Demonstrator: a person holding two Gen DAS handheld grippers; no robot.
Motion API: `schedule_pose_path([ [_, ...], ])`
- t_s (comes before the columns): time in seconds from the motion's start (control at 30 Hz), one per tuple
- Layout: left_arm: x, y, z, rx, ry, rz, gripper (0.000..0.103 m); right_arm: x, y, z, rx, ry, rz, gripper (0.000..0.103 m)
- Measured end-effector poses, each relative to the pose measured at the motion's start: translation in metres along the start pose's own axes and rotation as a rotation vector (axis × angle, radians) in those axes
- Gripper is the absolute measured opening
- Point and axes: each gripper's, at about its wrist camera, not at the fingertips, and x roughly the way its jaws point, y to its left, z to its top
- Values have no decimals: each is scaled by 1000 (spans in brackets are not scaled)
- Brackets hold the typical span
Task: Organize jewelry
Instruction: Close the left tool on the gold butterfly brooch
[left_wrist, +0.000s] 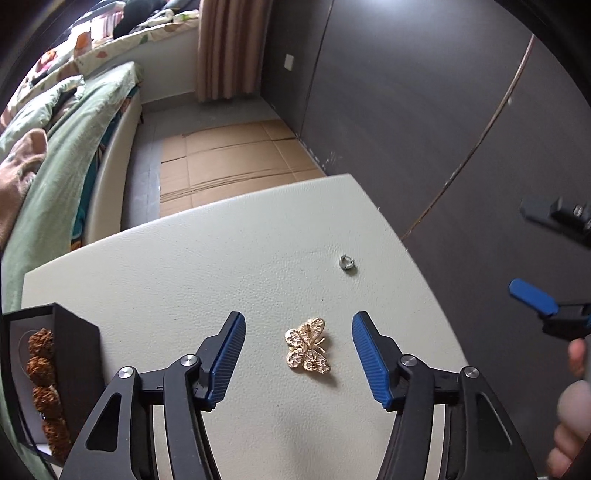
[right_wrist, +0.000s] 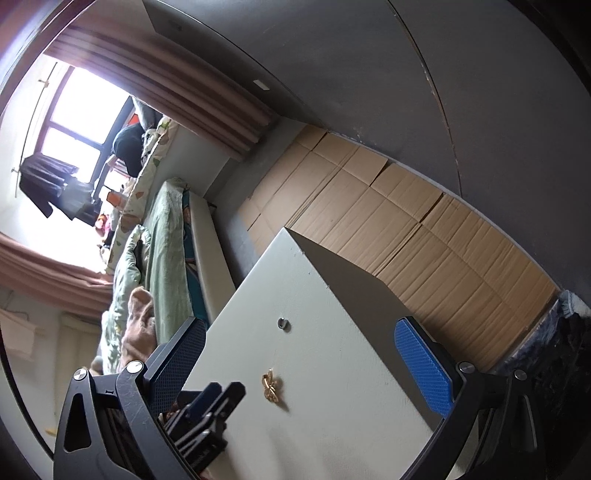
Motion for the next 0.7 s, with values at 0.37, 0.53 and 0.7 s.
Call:
schedule_pose_path([
  [0.37,29,-4,-15,21,40,104,28,9,5,-2,-18,20,-50,103],
  [0.53,23,5,-13,-14,29,65,28,10,7,-4,-46,20,-75,103],
  [0.7,7,15,-3,-45,-9,37,28,18,9,-3,-78,40,-88,103],
])
